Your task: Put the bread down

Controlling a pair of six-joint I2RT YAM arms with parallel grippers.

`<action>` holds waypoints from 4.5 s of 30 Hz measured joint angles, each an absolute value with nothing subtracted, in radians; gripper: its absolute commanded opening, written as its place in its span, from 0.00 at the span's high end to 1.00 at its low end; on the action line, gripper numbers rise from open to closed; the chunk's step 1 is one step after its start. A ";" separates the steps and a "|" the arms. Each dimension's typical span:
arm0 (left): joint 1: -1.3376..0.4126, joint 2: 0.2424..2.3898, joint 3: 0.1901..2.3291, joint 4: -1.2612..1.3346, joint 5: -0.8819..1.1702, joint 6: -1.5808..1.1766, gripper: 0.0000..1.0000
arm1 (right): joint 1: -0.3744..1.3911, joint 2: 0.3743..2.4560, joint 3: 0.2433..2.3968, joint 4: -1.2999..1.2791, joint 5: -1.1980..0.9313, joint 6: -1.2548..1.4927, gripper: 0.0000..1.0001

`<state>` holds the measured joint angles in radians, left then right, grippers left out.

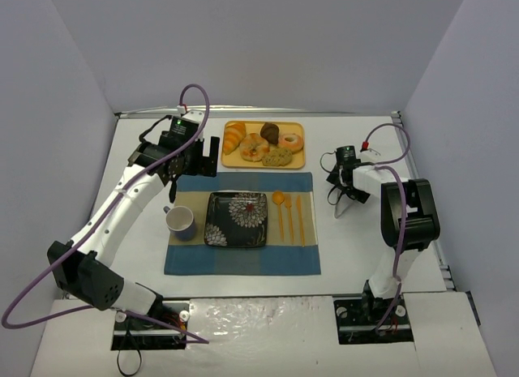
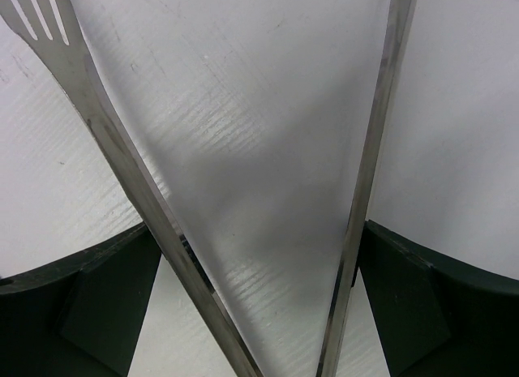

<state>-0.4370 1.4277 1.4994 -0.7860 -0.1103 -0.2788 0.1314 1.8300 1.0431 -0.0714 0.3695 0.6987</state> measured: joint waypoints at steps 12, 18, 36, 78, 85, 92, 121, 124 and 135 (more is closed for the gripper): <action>-0.437 1.428 1.500 -0.801 -0.124 -0.277 0.03 | 0.132 1.829 1.030 -0.038 0.378 0.687 0.76; -0.437 1.428 1.500 -0.809 -0.129 -0.278 0.03 | 0.131 1.807 0.997 -0.018 0.377 0.680 0.98; -0.437 1.407 1.499 -0.824 -0.147 -0.296 0.03 | 0.202 1.527 1.025 -0.191 0.320 0.574 0.79; -0.437 1.387 1.499 -0.841 -0.173 -0.304 0.03 | 0.437 1.650 1.552 -0.372 0.052 0.491 0.45; -0.437 1.386 1.497 -0.842 -0.178 -0.307 0.03 | 0.476 1.763 1.565 -0.381 0.039 0.497 0.45; -0.437 1.383 1.492 -0.842 -0.182 -0.307 0.03 | 0.491 1.805 1.565 -0.382 0.042 0.506 0.46; -0.437 1.383 1.474 -0.842 -0.185 -0.307 0.03 | 0.493 1.865 1.482 -0.374 0.106 0.560 0.51; -0.437 1.383 1.474 -0.842 -0.185 -0.307 0.03 | 0.493 1.865 1.482 -0.360 0.103 0.556 0.59; -0.437 1.383 1.474 -0.842 -0.186 -0.307 0.03 | 0.493 1.865 1.482 -0.335 0.077 0.552 0.90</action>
<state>-0.4370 1.3827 1.4738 -0.8421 -0.1859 -0.3069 0.4934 1.8648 1.4822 -0.3349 0.0772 0.5524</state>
